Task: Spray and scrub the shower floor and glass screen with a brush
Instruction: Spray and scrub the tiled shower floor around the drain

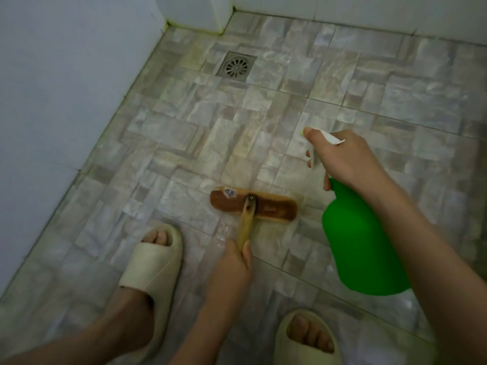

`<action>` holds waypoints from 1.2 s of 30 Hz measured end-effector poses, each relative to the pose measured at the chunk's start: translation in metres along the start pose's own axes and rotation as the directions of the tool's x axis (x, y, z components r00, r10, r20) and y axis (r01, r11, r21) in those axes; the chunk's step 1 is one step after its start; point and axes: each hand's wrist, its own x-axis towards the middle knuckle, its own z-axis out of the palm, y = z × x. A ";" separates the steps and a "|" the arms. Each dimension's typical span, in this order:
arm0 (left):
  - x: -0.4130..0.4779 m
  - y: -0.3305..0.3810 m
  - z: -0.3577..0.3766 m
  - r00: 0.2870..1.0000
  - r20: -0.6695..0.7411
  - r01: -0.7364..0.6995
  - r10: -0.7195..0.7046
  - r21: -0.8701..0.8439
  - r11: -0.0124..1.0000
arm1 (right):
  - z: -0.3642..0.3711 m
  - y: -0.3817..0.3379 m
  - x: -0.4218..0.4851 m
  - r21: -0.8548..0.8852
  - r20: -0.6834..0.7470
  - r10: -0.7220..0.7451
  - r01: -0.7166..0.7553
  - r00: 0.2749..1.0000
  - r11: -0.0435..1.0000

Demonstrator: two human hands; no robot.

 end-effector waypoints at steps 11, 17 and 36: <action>0.018 -0.020 -0.002 0.981 -0.126 0.130 -0.150 -0.149 0.980 | 0.024 -0.049 0.001 -0.111 0.103 -0.108 0.119 0.989 0.987; 0.019 -0.069 -0.029 0.998 -0.062 0.010 -0.008 0.038 0.999 | 0.038 -0.051 -0.006 -0.145 0.112 -0.078 0.094 0.991 0.985; 0.047 -0.206 -0.113 0.964 0.135 -0.258 0.231 0.238 0.937 | 0.137 -0.085 -0.076 -0.159 0.181 -0.109 0.138 0.978 0.978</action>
